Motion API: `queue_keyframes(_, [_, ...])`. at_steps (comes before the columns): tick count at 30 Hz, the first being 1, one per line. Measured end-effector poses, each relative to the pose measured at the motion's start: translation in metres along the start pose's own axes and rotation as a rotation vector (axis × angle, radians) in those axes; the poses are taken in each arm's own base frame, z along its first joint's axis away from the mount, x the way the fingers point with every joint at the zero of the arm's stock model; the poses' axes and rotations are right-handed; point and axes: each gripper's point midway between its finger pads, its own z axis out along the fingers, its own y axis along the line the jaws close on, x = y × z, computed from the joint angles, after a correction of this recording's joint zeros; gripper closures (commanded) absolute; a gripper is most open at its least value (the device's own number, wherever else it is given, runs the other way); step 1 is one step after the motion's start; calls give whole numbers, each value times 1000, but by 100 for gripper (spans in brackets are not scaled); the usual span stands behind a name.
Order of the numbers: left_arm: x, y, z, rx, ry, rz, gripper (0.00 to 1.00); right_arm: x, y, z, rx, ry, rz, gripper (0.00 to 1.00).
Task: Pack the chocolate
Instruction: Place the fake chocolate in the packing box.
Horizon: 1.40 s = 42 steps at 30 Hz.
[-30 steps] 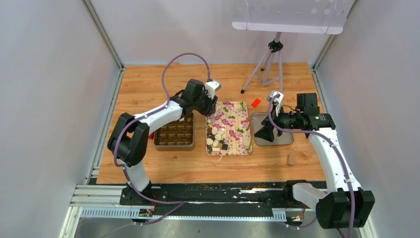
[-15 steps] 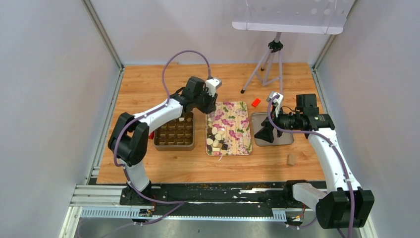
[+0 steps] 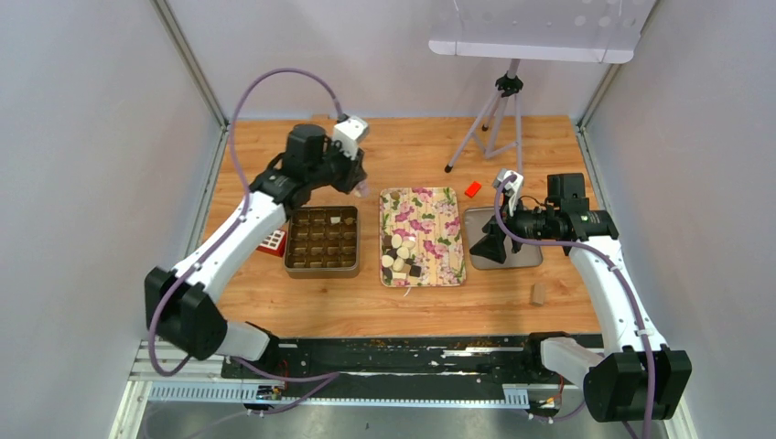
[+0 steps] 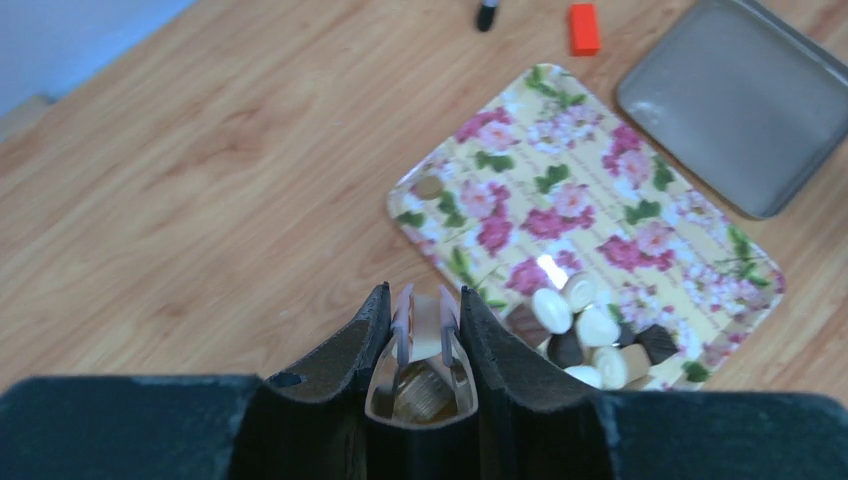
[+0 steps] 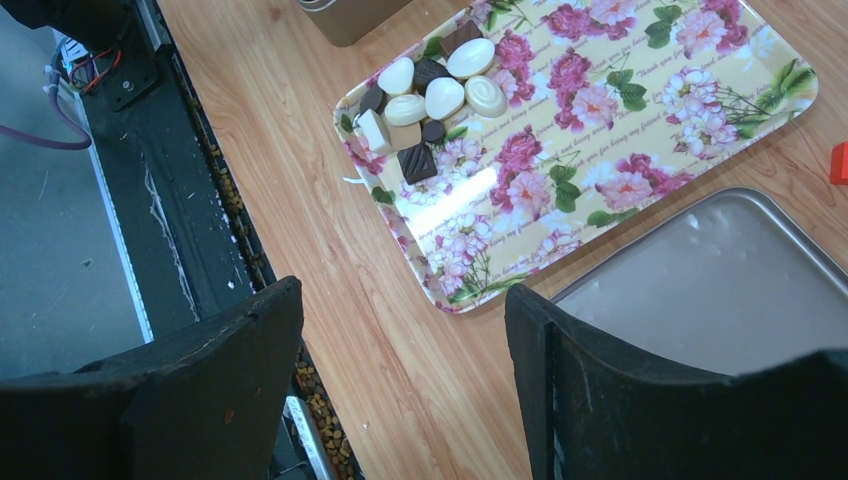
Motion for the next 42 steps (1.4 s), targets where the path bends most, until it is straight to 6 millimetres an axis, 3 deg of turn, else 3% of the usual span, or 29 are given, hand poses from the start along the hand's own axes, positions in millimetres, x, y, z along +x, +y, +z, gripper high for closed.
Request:
queue_keyframes(5, [22, 48, -40, -155, 5, -37, 80, 2, -1, 1, -2, 2, 5, 27])
queue_keyframes(8, [57, 74, -45, -241, 63, -105, 80, 2, -1, 2, -3, 4, 7, 27])
queue_keyframes(11, [96, 84, -47, -295, 135, -161, 79, 4, -2, 3, -6, 8, 13, 27])
queue_keyframes(13, [110, 85, -48, -318, 170, -179, 77, 5, -3, 4, -8, 12, 20, 27])
queue_keyframes(20, [108, 100, -48, -386, 144, -214, 75, 5, -4, 4, -9, 14, 23, 27])
queue_keyframes(27, [113, 109, -36, -405, 145, -235, 52, 5, -4, 4, -9, 14, 23, 27])
queue_keyframes(31, [120, 111, -29, -407, 162, -249, 48, 5, -4, 4, -9, 14, 24, 27])
queue_keyframes(36, [122, 111, -28, -407, 169, -253, 58, 5, -4, 4, -8, 14, 23, 27])
queue_keyframes(39, [117, 107, -29, -384, 154, -255, 59, 5, -4, 4, -8, 14, 23, 27])
queue_keyframes(42, [99, 95, -33, -341, 108, -246, 57, 6, -4, 4, -9, 14, 23, 27])
